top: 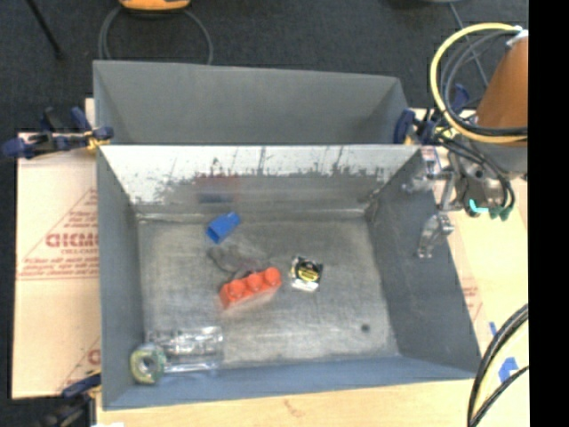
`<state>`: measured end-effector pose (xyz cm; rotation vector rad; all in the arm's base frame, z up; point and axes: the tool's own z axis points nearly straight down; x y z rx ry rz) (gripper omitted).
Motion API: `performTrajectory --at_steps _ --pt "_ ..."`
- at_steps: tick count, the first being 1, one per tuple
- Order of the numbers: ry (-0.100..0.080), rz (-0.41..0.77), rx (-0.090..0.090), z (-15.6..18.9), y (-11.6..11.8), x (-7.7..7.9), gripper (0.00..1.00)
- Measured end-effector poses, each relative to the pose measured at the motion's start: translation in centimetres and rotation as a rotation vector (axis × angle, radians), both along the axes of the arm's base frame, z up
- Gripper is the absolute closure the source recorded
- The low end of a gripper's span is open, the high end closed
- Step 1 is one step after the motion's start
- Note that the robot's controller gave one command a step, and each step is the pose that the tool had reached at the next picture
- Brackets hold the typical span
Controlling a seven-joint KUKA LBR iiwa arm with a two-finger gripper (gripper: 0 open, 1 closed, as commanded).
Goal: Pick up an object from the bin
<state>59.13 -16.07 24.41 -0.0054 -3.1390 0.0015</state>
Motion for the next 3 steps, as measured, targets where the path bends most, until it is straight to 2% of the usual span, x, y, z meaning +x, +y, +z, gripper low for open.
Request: performTrajectory --at_steps 1,2,3 --pt "0.0 0.094 0.003 -12.4 6.1 1.2 0.0" --pt "-0.009 -0.156 0.0 -17.1 8.8 2.3 0.0" --pt "-0.006 0.182 0.002 -14.0 13.6 -0.4 0.0"
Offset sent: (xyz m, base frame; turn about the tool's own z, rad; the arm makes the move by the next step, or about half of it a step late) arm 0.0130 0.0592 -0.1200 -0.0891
